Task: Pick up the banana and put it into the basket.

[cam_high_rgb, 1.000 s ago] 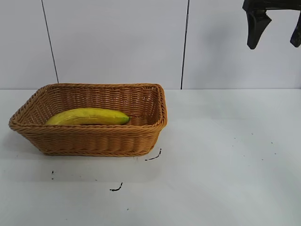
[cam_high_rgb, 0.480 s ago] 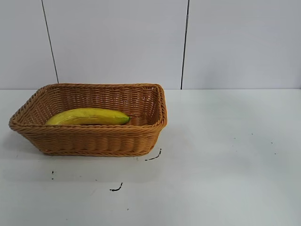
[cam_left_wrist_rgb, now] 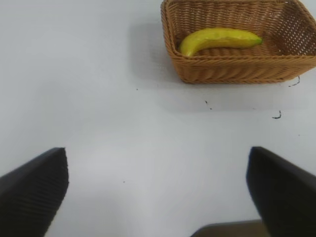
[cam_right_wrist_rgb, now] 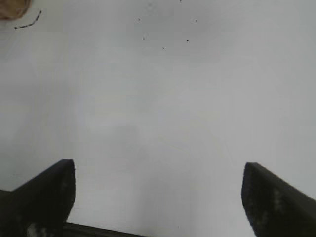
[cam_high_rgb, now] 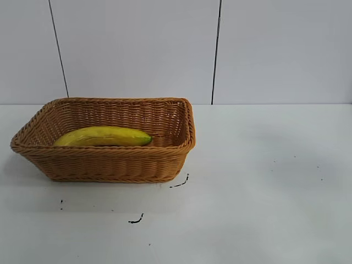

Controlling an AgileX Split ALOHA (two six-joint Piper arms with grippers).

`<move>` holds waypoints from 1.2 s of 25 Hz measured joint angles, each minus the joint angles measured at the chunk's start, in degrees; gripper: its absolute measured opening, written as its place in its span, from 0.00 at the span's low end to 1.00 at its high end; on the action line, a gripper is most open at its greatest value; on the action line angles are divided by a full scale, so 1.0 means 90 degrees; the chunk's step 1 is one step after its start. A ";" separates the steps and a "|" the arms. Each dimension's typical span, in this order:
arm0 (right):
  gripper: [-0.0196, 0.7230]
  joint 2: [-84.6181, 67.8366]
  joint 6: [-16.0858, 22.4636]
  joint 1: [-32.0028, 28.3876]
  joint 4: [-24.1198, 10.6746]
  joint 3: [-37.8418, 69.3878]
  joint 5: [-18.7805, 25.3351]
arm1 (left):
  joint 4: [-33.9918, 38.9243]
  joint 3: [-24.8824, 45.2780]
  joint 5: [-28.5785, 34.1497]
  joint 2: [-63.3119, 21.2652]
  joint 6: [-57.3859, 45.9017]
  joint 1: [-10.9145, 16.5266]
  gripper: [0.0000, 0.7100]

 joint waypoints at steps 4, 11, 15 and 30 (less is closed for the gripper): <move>0.91 -0.1197 -0.0007 0.0000 -0.0068 0.0239 0.0286 | 0.0000 0.0000 0.0000 0.0000 0.0000 0.0000 0.98; 0.91 -0.2203 -0.0007 0.0000 -0.0151 0.0288 0.0290 | 0.0000 0.0000 0.0000 0.0000 0.0000 0.0000 0.98; 0.91 -0.2394 -0.0007 -0.0081 -0.0151 0.0288 0.0290 | 0.0000 0.0000 0.0000 0.0000 0.0000 0.0000 0.98; 0.91 -0.3453 -0.0007 -0.0522 -0.0138 0.0288 0.0310 | 0.0000 0.0000 0.0000 0.0000 0.0000 0.0000 0.98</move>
